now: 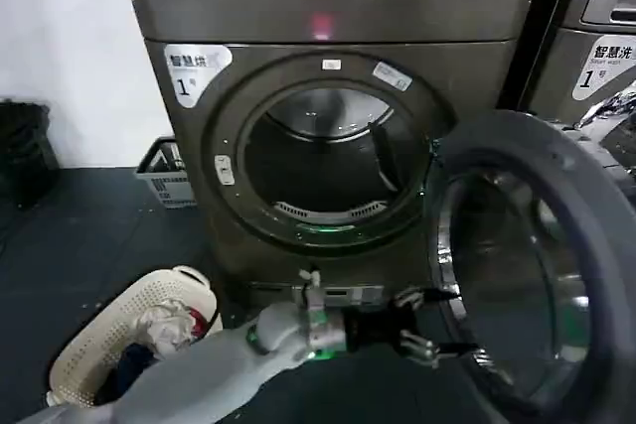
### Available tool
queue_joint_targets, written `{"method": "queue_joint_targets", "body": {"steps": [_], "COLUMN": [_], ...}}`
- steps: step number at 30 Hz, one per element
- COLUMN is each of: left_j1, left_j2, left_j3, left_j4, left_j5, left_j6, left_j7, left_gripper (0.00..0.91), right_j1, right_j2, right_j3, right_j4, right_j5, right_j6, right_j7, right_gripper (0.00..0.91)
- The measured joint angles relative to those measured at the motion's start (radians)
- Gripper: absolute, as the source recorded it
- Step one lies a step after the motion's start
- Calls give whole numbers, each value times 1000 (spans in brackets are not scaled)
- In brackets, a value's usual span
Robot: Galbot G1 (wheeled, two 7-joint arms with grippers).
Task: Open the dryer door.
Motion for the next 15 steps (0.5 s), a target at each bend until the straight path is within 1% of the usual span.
{"method": "queue_joint_targets", "body": {"steps": [5, 8, 15], "left_j1": [-34, -48, -80], "left_j2": [-84, -131, -219], "left_j3": [23, 29, 29], "left_j4": [68, 106, 189], "left_j5": [37, 42, 40], "left_j6": [-29, -29, -30], "left_j7": [-21, -37, -59], "left_gripper": [907, 907, 907], "right_j1": [-35, -47, -70], "right_j2": [-5, -9, -10], "right_j3": [99, 145, 221], "right_j4": [-5, -10, -29], "right_j5": [-4, 5, 6], "right_j6": [-43, -71, -70], "right_j7": [27, 59, 70], "right_gripper": [907, 907, 907]}}
